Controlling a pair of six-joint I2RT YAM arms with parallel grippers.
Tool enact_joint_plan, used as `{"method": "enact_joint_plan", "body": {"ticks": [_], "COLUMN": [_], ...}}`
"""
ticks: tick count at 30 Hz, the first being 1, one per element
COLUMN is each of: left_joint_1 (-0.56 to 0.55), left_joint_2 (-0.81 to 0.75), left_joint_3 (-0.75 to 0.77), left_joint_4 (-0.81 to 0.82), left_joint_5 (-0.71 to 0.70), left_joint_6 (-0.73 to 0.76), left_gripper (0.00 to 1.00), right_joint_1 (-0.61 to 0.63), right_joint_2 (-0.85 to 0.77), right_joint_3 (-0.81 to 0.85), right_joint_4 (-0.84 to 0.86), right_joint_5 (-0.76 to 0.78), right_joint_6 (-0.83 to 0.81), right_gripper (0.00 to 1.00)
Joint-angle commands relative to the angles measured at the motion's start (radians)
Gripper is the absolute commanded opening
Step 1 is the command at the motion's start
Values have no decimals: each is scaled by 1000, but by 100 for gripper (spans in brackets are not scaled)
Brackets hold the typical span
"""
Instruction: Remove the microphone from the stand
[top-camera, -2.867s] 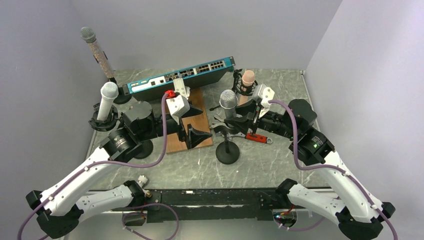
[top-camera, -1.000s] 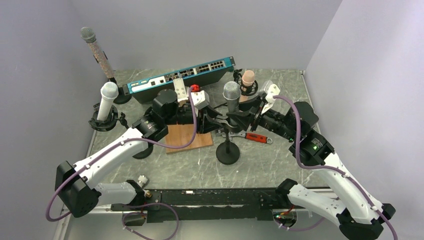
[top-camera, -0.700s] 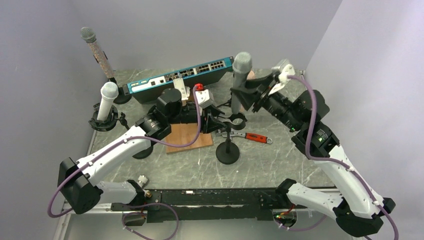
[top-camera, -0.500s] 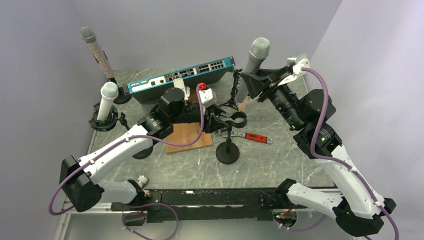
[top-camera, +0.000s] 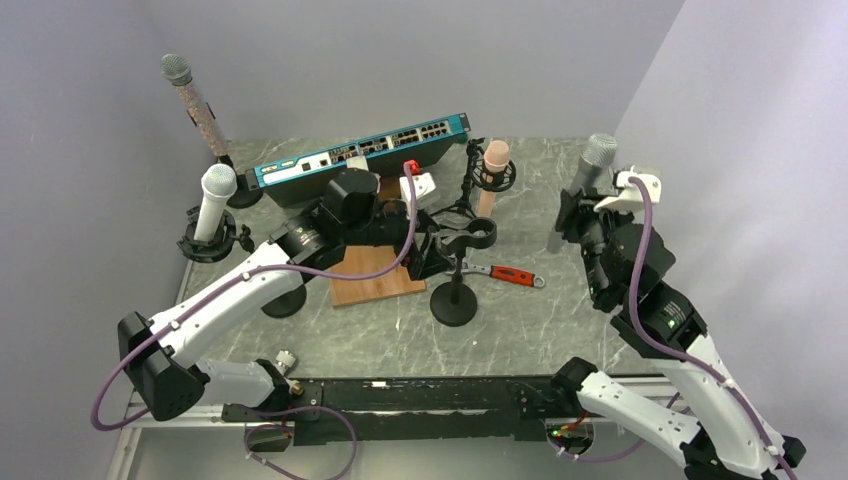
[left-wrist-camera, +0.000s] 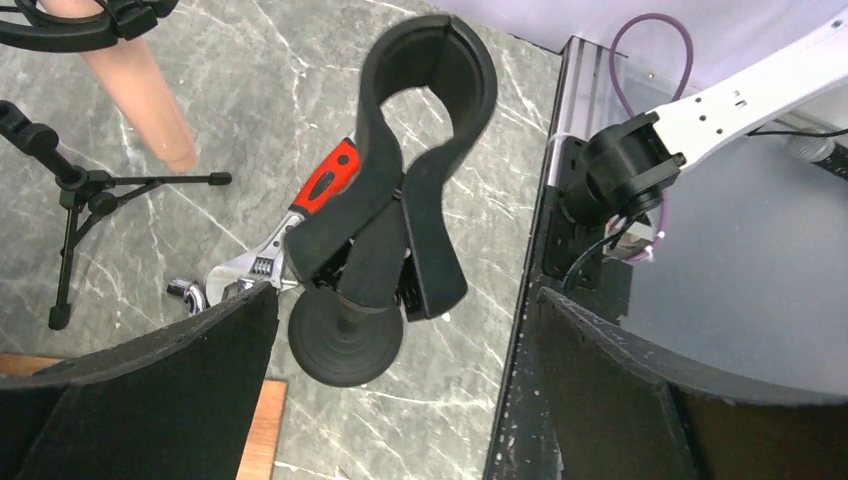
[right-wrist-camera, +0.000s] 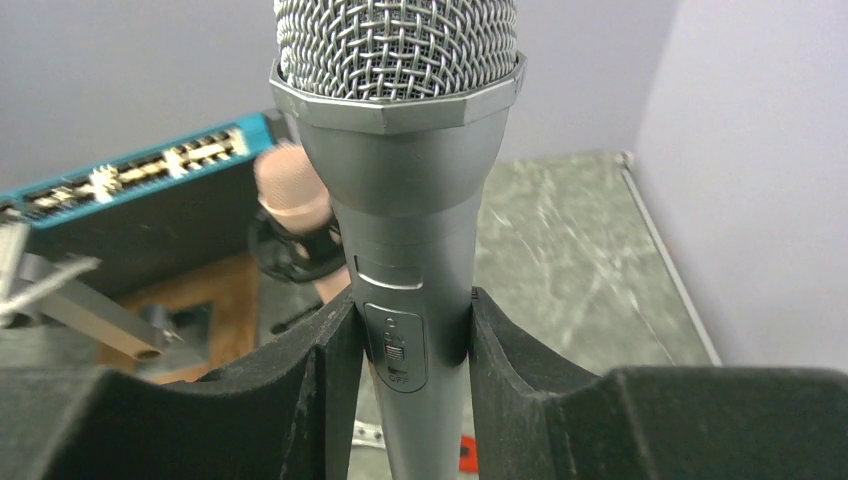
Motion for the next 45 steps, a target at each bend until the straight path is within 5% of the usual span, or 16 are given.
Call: {"method": "enact_joint_plan", "body": {"ticks": [1,9,18,26,35,37,42,45], "left_joint_1": [-4,-4,-93,-119,-120,-119,-120,-119], "left_joint_2": [-19,79,241,299,322,320,301,301], "left_joint_3": [126,359,570,581,600,603,625,651], "left_joint_4": [-112,-240,-343,-359,-369,-369,-365,-383], "left_joint_5": [-6,-46,-186,-291,-323,-318,-269,-288], "left_joint_6": [-50,-230,-150,-121,-102,-101,-96,-88], "left_gripper": [99,99,73,69,55,56,81,83], "right_joint_1": [2,2,2,3,1,1,2,2], "right_joint_2": [-75,-121,-138,-179,-179,-177,-171,-169], "right_joint_3": [-51,-98,-65,-64,-74,-76,-77,-80], "right_joint_4": [-140,-218,-280,-299,-296,-294,-292,-287], "right_joint_5": [138,102,51,32,19,16,16,12], "right_joint_6": [59,153,159,173,178,177,176,176], "right_gripper": [0,0,0,0,0,0,0,0]}}
